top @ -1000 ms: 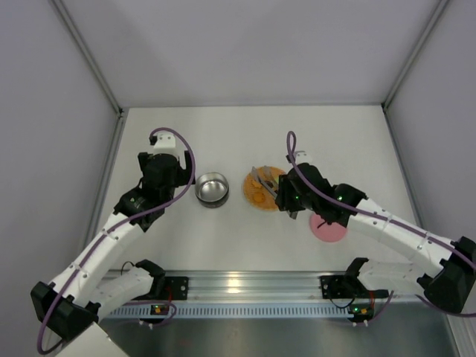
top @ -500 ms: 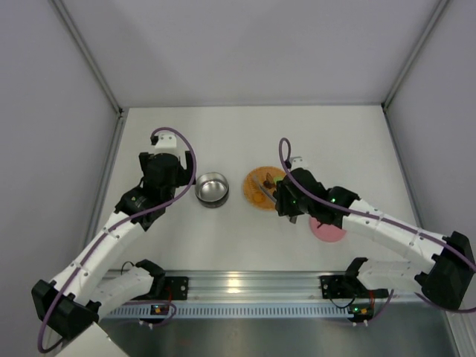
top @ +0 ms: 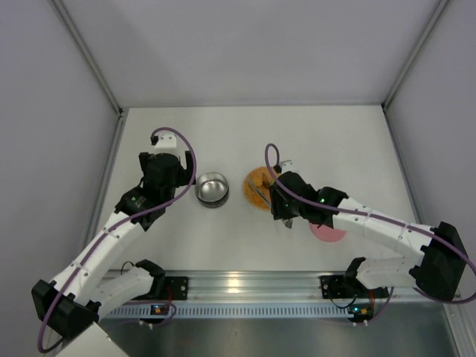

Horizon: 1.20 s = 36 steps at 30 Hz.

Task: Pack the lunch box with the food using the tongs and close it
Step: Pick up the fake food from the plate.

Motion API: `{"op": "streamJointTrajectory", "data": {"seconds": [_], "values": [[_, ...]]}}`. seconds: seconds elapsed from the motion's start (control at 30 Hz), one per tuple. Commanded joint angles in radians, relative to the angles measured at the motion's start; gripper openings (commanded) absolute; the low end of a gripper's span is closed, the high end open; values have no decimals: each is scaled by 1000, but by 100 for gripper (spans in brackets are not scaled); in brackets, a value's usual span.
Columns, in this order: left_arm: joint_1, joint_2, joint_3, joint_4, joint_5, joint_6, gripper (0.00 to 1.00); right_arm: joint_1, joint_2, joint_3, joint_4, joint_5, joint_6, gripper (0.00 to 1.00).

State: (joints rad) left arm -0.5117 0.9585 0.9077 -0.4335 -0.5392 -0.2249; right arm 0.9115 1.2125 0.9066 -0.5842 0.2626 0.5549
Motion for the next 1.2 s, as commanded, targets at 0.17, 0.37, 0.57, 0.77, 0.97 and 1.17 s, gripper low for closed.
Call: {"op": "streamJointTrajectory", "data": {"seconds": [0.17, 0.37, 0.57, 0.77, 0.97, 1.17], "values": [[-2, -1, 34, 10, 1, 7, 99, 23, 33, 100, 27, 72, -33, 43], [-2, -3, 34, 10, 2, 9, 99, 26, 68, 147, 9, 70, -50, 43], [-4, -3, 34, 9, 1, 9, 99, 26, 88, 163, -19, 87, -52, 43], [-2, -4, 34, 9, 1, 9, 99, 26, 84, 149, -26, 92, -46, 42], [-2, -6, 34, 9, -1, 9, 99, 26, 84, 130, -13, 75, -41, 41], [-2, -6, 34, 9, -1, 9, 99, 26, 88, 115, 1, 66, -35, 40]]}}
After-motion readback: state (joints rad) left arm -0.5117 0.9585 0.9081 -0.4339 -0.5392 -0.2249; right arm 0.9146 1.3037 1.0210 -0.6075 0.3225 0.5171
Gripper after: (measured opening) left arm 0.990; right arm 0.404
